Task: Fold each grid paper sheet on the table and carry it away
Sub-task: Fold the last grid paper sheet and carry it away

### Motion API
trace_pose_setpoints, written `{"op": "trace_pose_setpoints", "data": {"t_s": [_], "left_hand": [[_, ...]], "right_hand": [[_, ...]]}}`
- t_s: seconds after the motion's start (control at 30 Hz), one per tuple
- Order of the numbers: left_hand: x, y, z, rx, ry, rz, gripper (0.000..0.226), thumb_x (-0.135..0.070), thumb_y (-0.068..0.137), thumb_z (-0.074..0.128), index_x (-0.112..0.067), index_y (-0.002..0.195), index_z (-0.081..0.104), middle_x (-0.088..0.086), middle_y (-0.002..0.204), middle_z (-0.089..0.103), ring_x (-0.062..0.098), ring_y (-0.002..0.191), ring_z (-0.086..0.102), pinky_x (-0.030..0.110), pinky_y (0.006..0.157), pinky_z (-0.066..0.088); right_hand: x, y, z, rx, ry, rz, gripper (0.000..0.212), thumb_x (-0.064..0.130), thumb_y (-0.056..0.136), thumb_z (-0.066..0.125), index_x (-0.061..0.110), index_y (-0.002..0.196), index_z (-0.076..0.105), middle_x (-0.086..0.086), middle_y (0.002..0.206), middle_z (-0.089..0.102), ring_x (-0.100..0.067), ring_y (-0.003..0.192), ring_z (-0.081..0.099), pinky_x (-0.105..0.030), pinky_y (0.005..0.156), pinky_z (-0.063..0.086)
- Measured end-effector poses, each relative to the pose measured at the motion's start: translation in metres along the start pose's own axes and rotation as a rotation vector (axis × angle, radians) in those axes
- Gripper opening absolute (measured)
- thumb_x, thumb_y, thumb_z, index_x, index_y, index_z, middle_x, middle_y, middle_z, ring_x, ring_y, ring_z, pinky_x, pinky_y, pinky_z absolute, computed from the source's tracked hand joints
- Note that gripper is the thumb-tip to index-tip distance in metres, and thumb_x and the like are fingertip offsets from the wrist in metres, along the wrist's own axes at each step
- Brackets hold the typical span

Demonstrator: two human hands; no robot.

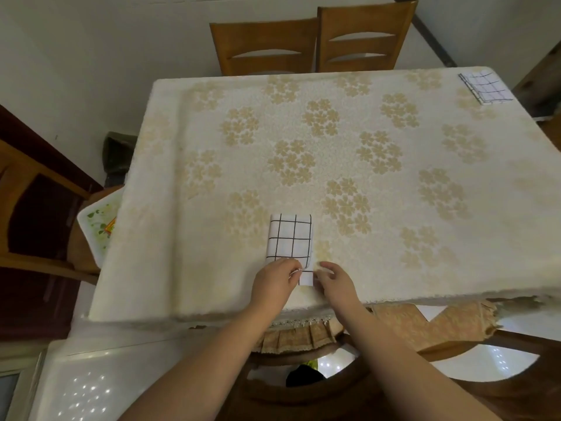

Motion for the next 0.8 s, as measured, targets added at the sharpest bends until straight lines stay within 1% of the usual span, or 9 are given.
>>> {"op": "trace_pose_setpoints", "data": {"t_s": [0.17,0.23,0.3,0.47,0.53,0.6,0.67,0.73,0.8], "left_hand": [[0.001,0.003,0.021,0.099,-0.005,-0.005,0.007,-0.028,0.088,0.064,-0.025,0.094,0.066,-0.010,0.091,0.067,0.010,0.086,0.062,0.027,0.070,0.050],[0.003,0.002,0.026,0.153,-0.049,0.001,0.020,-0.037,0.086,0.067,-0.024,0.102,0.066,-0.011,0.100,0.066,0.006,0.093,0.060,0.023,0.076,0.048],[0.007,0.001,0.028,0.175,-0.084,0.015,0.031,-0.043,0.089,0.063,-0.024,0.113,0.064,-0.010,0.110,0.064,0.004,0.099,0.058,0.020,0.080,0.045],[0.029,0.003,0.015,-0.075,-0.049,-0.071,0.030,-0.024,0.097,0.053,-0.018,0.126,0.058,-0.001,0.127,0.055,0.015,0.118,0.050,0.026,0.099,0.040],[0.041,0.004,0.011,-0.065,0.012,-0.167,0.043,-0.025,0.099,0.050,-0.017,0.140,0.047,0.001,0.145,0.044,0.019,0.134,0.039,0.032,0.112,0.032],[0.050,0.002,0.013,0.043,0.117,-0.188,0.057,-0.035,0.101,0.044,-0.016,0.152,0.026,0.001,0.159,0.023,0.019,0.146,0.021,0.032,0.118,0.018],[0.056,0.000,0.017,0.161,0.237,-0.140,0.066,-0.046,0.101,0.032,-0.017,0.155,0.005,0.000,0.163,0.001,0.016,0.149,0.002,0.032,0.120,0.006],[0.058,-0.003,0.022,0.228,0.307,-0.109,0.068,-0.051,0.100,0.022,-0.021,0.153,-0.010,-0.003,0.160,-0.015,0.013,0.148,-0.011,0.032,0.120,-0.004],[0.059,-0.005,0.025,0.248,0.340,-0.094,0.067,-0.052,0.100,0.019,-0.025,0.148,-0.019,-0.005,0.157,-0.022,0.012,0.147,-0.017,0.032,0.118,-0.008]], "right_hand": [[0.002,0.005,-0.006,0.006,0.045,0.025,0.029,0.028,0.096,0.053,0.014,0.121,0.060,0.001,0.090,0.072,-0.014,0.084,0.068,-0.030,0.075,0.055],[0.004,0.009,-0.007,0.017,-0.001,0.024,0.030,0.028,0.095,0.054,0.014,0.121,0.061,0.001,0.089,0.072,-0.017,0.082,0.069,-0.033,0.075,0.056],[0.005,0.013,-0.008,0.025,-0.045,0.009,0.029,0.028,0.094,0.055,0.016,0.120,0.061,0.004,0.084,0.072,-0.014,0.077,0.068,-0.027,0.068,0.054],[0.006,0.021,-0.011,-0.046,-0.210,-0.083,0.029,0.027,0.097,0.053,0.018,0.123,0.061,0.011,0.078,0.065,-0.007,0.067,0.061,-0.018,0.057,0.046],[0.009,0.025,-0.010,-0.076,-0.259,-0.133,0.033,0.026,0.098,0.049,0.017,0.128,0.059,0.009,0.079,0.062,-0.005,0.066,0.057,-0.014,0.057,0.042],[0.013,0.031,-0.006,-0.085,-0.264,-0.149,0.037,0.027,0.100,0.046,0.015,0.134,0.055,0.003,0.087,0.066,-0.003,0.067,0.055,-0.011,0.057,0.039],[0.019,0.036,-0.003,-0.080,-0.250,-0.159,0.040,0.027,0.100,0.045,0.014,0.138,0.051,-0.004,0.110,0.069,-0.003,0.076,0.057,-0.009,0.067,0.040],[0.025,0.041,0.000,-0.055,-0.215,-0.172,0.041,0.026,0.101,0.045,0.012,0.139,0.049,-0.007,0.130,0.061,-0.015,0.104,0.061,-0.017,0.086,0.040],[0.030,0.046,0.002,-0.023,-0.197,-0.175,0.041,0.025,0.101,0.045,0.011,0.139,0.048,-0.008,0.136,0.058,-0.022,0.121,0.055,-0.022,0.091,0.038]]}}
Point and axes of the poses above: each hand's wrist, its own y-axis towards the middle knuckle, its own z-axis out of the palm, x = y × z, the point moved 1 cm from there along y, towards the middle knuckle
